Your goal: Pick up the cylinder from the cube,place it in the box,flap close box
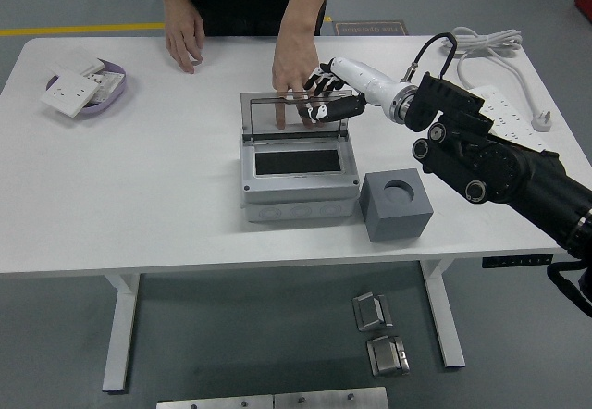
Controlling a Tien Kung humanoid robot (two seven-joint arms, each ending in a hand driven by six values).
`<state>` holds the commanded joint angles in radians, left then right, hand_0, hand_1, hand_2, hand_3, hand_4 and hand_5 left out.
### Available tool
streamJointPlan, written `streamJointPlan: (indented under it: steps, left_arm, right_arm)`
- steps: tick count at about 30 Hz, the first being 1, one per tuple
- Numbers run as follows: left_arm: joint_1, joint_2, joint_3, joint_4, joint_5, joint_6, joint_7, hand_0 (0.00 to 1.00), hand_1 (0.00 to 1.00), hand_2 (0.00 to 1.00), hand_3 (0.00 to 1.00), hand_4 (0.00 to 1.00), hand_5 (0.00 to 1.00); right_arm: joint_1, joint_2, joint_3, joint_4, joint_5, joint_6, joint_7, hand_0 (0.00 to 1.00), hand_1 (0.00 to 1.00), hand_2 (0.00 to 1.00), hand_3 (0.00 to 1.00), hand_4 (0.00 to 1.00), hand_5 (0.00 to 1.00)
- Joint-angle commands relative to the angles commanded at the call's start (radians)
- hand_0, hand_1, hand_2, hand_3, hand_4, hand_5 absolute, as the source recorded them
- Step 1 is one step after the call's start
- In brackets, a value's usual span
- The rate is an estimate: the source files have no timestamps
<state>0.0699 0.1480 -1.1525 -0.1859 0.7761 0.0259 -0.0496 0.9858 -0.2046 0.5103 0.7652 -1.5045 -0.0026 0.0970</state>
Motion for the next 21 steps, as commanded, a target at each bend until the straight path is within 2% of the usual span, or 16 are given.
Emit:
streamJointPlan:
  steps: [8,15,21]
  left_arm:
    - [0.003,-0.005,-0.012,-0.004,0.011,0.0,0.0,0.616,0.644,0.637,0.659,0.698,0.203]
    - [0.006,-0.006,-0.018,-0.005,0.015,0.001,0.0,0.615,0.644,0.637,0.659,0.698,0.203]
    - [0.009,-0.009,-0.017,-0.006,0.014,0.001,0.0,0.616,0.644,0.637,0.659,0.698,0.202]
  right_arm:
    - [-0.034,-0.053,-0.028,0.157,-0.046,-0.012,-0.014,0.684,0.615,0.635,0.67,0.805,0.433]
    - [-0.058,-0.083,-0.042,0.292,-0.097,-0.017,-0.031,0.678,0.616,0.635,0.671,0.802,0.433]
    - [-0.083,-0.105,-0.048,0.371,-0.126,-0.021,-0.043,0.673,0.615,0.634,0.67,0.799,0.431]
